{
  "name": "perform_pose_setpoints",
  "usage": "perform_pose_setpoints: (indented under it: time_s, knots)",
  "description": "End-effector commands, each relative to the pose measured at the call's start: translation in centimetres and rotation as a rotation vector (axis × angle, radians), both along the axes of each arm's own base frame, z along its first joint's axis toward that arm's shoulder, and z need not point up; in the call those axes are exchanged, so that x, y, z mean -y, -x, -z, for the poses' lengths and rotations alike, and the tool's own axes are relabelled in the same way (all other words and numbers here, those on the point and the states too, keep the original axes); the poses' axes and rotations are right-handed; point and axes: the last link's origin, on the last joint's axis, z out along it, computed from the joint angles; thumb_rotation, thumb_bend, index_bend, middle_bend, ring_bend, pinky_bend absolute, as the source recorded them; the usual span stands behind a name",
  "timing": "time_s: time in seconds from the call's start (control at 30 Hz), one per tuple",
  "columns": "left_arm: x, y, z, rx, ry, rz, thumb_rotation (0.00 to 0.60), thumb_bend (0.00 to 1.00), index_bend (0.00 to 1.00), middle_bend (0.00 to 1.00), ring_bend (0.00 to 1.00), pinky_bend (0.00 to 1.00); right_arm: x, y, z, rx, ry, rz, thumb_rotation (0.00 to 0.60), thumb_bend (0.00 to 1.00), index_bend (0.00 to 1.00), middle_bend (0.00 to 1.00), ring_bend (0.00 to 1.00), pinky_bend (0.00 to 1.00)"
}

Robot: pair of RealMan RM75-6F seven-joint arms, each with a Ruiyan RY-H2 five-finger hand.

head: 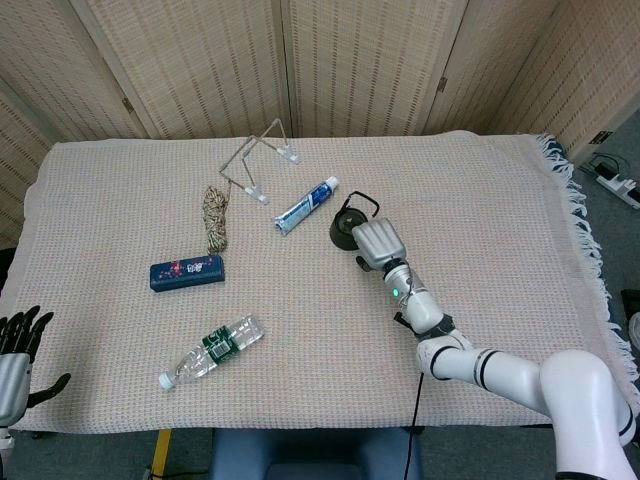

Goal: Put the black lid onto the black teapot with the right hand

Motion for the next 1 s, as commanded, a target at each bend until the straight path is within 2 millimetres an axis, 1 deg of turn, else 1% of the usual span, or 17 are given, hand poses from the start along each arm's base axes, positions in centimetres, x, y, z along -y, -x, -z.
perform_pose_setpoints:
  time_s: [0.03, 0.13, 0.2, 0.23, 0.27, 0.3, 0.33, 0.4, 0.5, 0.57, 0.67, 0.7, 0.77, 0.9, 1.0]
  knots:
    - [0.0, 0.0, 0.0, 0.003, 0.001, 0.005, 0.6, 0.16, 0.08, 0.0, 0.01, 0.0, -0.3, 0.1, -0.9, 0.014, 0.024, -0.01, 0.6, 0.37, 0.25, 0.29, 0.88, 0.82]
    - [-0.1, 0.0, -0.1, 0.007, 0.001, 0.01, 0.6, 0.16, 0.08, 0.0, 0.01, 0.0, -1.4, 0.7, -2.6, 0.023, 0.06, -0.032, 0.6, 0.37, 0.25, 0.29, 0.86, 0.82]
    - [-0.3, 0.0, -0.1, 0.012, 0.003, 0.013, 0.6, 0.16, 0.08, 0.0, 0.01, 0.0, -2.6, 1.6, -4.0, 0.012, 0.097, -0.044, 0.6, 0.37, 0.25, 0.3, 0.82, 0.82]
    - [-0.4, 0.0, -0.1, 0.012, 0.004, 0.015, 0.6, 0.16, 0.08, 0.0, 0.01, 0.0, -3.2, 2.0, -4.7, 0.008, 0.119, -0.047, 0.6, 0.37, 0.25, 0.3, 0.78, 0.82]
    - [-0.5, 0.0, -0.1, 0.015, 0.006, 0.018, 0.6, 0.16, 0.08, 0.0, 0.01, 0.0, -4.0, 2.7, -5.5, 0.0, 0.148, -0.05, 0.6, 0.37, 0.25, 0.31, 0.72, 0.82]
    - [-0.7, 0.0, 0.0, 0.016, 0.008, 0.021, 0.6, 0.16, 0.08, 0.0, 0.01, 0.0, -4.8, 3.3, -6.1, -0.005, 0.168, -0.05, 0.6, 0.37, 0.25, 0.31, 0.68, 0.82]
    - [-0.8, 0.0, 0.0, 0.018, 0.011, 0.025, 0.6, 0.16, 0.08, 0.0, 0.01, 0.0, -5.5, 3.8, -6.7, -0.01, 0.185, -0.046, 0.6, 0.37, 0.25, 0.32, 0.63, 0.8]
    - [-1.1, -0.1, 0.2, 0.019, 0.018, 0.03, 0.6, 0.16, 0.08, 0.0, 0.01, 0.0, -7.1, 5.0, -7.9, -0.017, 0.206, -0.034, 0.6, 0.37, 0.25, 0.32, 0.57, 0.75]
    - [-1.5, -0.3, 0.4, 0.024, 0.029, 0.039, 0.6, 0.16, 0.08, 0.0, 0.01, 0.0, -10.0, 6.9, -9.9, -0.022, 0.218, -0.008, 0.6, 0.37, 0.25, 0.32, 0.49, 0.6]
    - [-1.8, -0.4, 0.5, 0.029, 0.033, 0.047, 0.6, 0.16, 0.08, 0.0, 0.01, 0.0, -12.3, 8.5, -11.5, -0.013, 0.221, 0.021, 0.6, 0.38, 0.25, 0.3, 0.41, 0.42]
    - [-2.0, -0.5, 0.6, 0.036, 0.035, 0.053, 0.6, 0.16, 0.08, 0.0, 0.01, 0.0, -15.0, 10.2, -13.2, 0.011, 0.229, 0.06, 0.6, 0.37, 0.25, 0.24, 0.29, 0.21]
    - [-2.0, -0.6, 0.7, 0.041, 0.037, 0.056, 0.6, 0.16, 0.08, 0.0, 0.01, 0.0, -16.1, 11.1, -14.0, 0.019, 0.237, 0.078, 0.6, 0.37, 0.25, 0.22, 0.27, 0.19]
    - [-2.1, -0.7, 0.9, 0.045, 0.04, 0.06, 0.6, 0.16, 0.08, 0.0, 0.01, 0.0, -17.7, 12.2, -15.1, 0.03, 0.254, 0.1, 0.6, 0.37, 0.24, 0.19, 0.22, 0.14]
    - [-2.4, -0.9, 1.3, 0.053, 0.046, 0.067, 0.6, 0.16, 0.07, 0.0, 0.01, 0.0, -21.3, 14.4, -17.2, 0.06, 0.302, 0.134, 0.6, 0.37, 0.21, 0.17, 0.21, 0.14]
    - [-2.5, -1.3, 1.5, 0.072, 0.052, 0.075, 0.6, 0.16, 0.07, 0.0, 0.01, 0.0, -23.5, 15.6, -18.4, 0.081, 0.342, 0.153, 0.6, 0.37, 0.2, 0.16, 0.2, 0.14]
